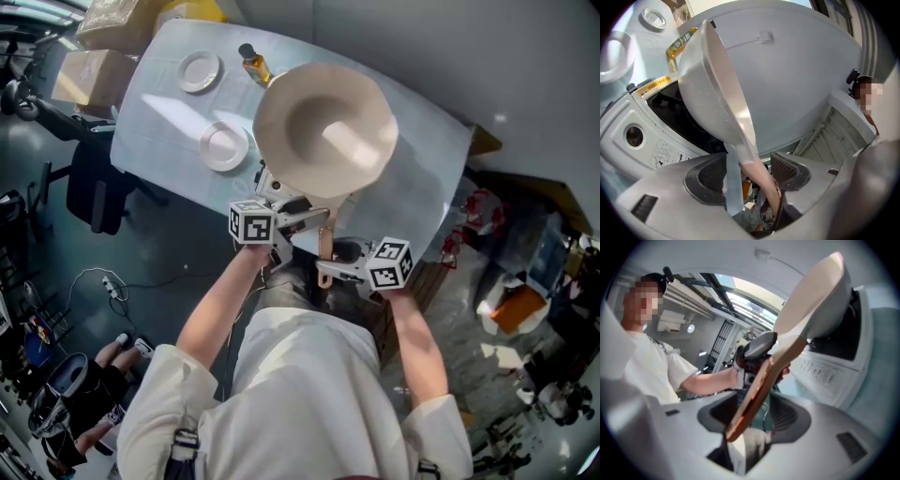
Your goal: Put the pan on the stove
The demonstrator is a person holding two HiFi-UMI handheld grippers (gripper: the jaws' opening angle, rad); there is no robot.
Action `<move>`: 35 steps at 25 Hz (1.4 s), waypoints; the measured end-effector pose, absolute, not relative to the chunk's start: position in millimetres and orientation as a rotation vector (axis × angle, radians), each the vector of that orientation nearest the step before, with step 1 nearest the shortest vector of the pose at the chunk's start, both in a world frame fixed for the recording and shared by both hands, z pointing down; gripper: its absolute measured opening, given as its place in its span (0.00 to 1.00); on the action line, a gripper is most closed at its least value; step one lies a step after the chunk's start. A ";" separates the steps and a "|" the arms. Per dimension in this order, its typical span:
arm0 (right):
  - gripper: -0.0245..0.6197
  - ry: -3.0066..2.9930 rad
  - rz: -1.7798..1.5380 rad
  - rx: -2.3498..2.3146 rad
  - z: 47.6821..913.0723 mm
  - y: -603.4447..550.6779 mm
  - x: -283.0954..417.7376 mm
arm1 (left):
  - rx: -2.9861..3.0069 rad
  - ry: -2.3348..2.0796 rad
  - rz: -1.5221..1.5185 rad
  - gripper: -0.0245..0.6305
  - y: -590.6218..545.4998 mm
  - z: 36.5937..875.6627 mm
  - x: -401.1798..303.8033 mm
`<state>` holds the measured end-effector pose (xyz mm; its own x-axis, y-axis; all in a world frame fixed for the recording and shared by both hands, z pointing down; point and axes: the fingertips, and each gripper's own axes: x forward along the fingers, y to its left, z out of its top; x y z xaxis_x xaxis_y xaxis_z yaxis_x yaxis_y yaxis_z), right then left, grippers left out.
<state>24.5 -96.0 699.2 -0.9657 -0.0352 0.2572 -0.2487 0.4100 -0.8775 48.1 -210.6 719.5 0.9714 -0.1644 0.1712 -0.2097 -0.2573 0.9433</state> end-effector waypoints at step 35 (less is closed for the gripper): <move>0.15 -2.452 0.932 1.051 610.6 -127.2 94.3 | 2.306 -0.463 0.282 0.34 -178.8 586.8 -32.4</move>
<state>94.3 -127.2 610.6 -0.6808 -0.5273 0.5083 -0.7318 0.5178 -0.4431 -32.4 -178.8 586.8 0.9100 -0.2435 0.3356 -0.4098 -0.6506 0.6393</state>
